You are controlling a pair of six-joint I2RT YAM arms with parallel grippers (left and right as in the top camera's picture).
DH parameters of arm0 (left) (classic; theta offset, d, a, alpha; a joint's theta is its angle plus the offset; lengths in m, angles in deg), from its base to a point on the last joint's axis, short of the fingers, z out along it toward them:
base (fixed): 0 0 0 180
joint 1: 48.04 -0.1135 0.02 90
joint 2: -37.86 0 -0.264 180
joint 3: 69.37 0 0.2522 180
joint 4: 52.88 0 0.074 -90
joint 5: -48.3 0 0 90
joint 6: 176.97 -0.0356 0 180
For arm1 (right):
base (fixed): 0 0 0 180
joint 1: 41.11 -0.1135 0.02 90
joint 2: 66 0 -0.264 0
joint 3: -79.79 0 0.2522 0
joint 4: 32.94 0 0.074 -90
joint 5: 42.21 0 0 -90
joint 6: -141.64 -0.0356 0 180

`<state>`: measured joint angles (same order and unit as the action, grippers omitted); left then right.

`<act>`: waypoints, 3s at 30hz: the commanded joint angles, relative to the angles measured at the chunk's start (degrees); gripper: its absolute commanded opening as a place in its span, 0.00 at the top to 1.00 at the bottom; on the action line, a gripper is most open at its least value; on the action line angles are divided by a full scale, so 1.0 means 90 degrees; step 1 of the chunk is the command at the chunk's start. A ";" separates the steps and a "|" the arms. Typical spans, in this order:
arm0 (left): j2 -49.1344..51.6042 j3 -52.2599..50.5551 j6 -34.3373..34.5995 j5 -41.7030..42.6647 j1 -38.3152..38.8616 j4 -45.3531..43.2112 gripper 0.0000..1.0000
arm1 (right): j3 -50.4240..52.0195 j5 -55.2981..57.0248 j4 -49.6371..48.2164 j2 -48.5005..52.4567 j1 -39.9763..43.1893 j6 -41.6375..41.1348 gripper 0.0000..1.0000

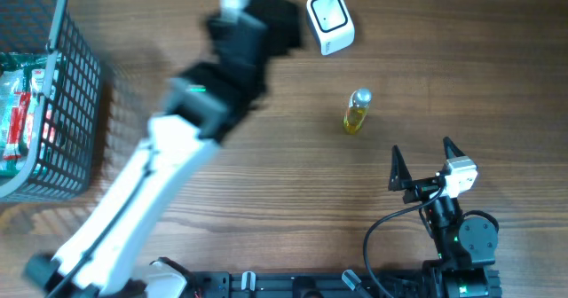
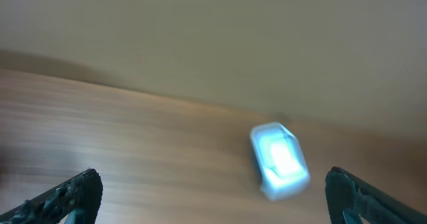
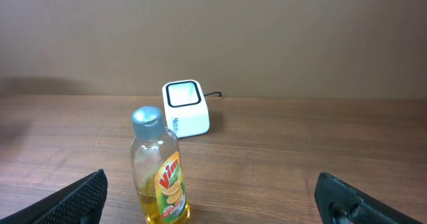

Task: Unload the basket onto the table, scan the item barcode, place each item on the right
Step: 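Reach the left gripper back into the basket toward a green-capped jar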

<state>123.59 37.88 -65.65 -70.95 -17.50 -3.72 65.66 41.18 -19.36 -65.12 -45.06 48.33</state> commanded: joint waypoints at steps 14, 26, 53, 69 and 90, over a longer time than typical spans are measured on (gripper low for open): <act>-0.1047 0.0039 -0.1188 0.1440 -0.6076 0.1299 0.00 | 0.0007 0.0012 -0.0022 -0.0039 0.0029 0.0019 0.00; -0.0078 0.0039 -0.2849 0.2820 -0.7929 0.1756 0.01 | 0.0007 0.0012 -0.0019 -0.0039 0.0029 0.0022 0.00; 0.2310 0.0027 -0.4187 0.3606 -0.8009 0.2618 0.00 | 0.0007 0.0012 -0.0022 -0.0039 0.0029 0.0022 0.00; 0.3101 0.0027 -0.4182 0.3609 -0.8014 0.2676 0.16 | 0.0007 0.0012 -0.0022 -0.0039 0.0029 0.0019 0.00; 0.3189 -0.0321 -0.4155 0.3701 -0.8014 0.2475 0.30 | 0.0007 0.0012 -0.0019 -0.0039 0.0029 0.0019 0.00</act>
<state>151.35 35.31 -102.79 -38.58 -89.62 19.14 65.66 41.18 -19.36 -65.12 -45.06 48.33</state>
